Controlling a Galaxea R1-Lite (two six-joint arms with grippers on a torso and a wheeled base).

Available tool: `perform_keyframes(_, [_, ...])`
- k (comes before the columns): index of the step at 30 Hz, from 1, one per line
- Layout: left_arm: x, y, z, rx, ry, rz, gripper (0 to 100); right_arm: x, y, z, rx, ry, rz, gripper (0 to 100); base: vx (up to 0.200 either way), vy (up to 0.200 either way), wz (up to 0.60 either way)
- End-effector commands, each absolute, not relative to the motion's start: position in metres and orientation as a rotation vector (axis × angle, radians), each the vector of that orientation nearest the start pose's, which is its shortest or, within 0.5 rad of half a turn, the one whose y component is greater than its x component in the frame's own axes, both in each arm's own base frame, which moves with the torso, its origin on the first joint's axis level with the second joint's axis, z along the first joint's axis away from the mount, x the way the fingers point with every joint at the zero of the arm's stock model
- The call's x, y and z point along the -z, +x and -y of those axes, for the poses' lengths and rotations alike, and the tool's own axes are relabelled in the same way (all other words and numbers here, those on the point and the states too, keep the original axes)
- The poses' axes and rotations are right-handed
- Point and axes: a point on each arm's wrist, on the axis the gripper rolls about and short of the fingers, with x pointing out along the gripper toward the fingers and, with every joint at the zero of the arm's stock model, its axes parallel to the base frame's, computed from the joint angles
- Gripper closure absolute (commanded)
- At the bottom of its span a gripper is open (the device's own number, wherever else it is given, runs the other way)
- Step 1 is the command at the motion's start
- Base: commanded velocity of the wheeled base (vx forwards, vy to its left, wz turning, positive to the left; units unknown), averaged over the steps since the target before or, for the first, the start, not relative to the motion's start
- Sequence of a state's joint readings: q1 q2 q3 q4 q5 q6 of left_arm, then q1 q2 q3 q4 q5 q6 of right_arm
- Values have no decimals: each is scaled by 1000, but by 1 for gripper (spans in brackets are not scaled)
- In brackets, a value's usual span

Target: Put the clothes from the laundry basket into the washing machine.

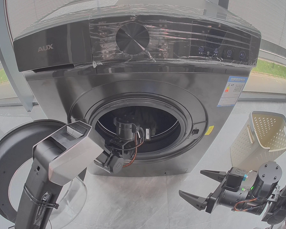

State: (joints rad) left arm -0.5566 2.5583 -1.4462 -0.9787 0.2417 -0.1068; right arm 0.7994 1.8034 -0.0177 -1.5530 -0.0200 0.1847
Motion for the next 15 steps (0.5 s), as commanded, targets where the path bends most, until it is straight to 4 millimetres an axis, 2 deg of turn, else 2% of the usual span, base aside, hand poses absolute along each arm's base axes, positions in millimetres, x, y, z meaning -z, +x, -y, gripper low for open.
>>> perform_keyframes(1, [-97, 234, 233, 563, -6, -319, 0, -89, 135, -144, -758, 85, -255, 0, 0, 0, 0])
perform_keyframes(2, [-103, 214, 228, 594, -24, -319, 0, -92, 131, -146, -757, 90, -239, 0, 0, 0, 0])
perform_keyframes(4, [-112, 196, 221, 626, -50, -306, 0, -96, 127, -146, -743, 97, -222, 0, 0, 0, 0])
perform_keyframes(5, [-123, 180, 216, 658, -79, -282, 0, -100, 124, -146, -729, 106, -201, 0, 0, 0, 0])
perform_keyframes(6, [-128, 173, 212, 670, -98, -271, 0, -102, 123, -145, -719, 111, -189, 0, 0, 0, 0])
perform_keyframes(7, [-140, 158, 204, 697, -141, -246, 0, -109, 120, -143, -706, 127, -156, 0, 0, 0, 0])
perform_keyframes(8, [-141, 156, 203, 701, -144, -243, 0, -109, 119, -143, -705, 129, -153, 0, 0, 0, 0])
perform_keyframes(9, [-155, 139, 191, 733, -197, -214, 0, -117, 115, -140, -700, 146, -116, 0, 0, 0, 0])
perform_keyframes(10, [-162, 130, 182, 736, -217, -191, 0, -121, 112, -138, -703, 153, -105, 0, 0, 0, 0])
perform_keyframes(11, [-163, 128, 180, 738, -220, -186, 0, -121, 112, -138, -701, 153, -105, 0, 0, 0, 0])
perform_keyframes(12, [-170, 118, 164, 742, -249, -154, 0, -123, 109, -134, -699, 156, -108, 0, 0, 0, 0])
perform_keyframes(13, [-171, 117, 163, 742, -251, -152, 0, -124, 108, -133, -699, 155, -109, 0, 0, 0, 0])
perform_keyframes(15, [-165, 99, 135, 728, -249, -144, 0, -124, 107, -129, -680, 158, -128, 0, 0, 0, 0])
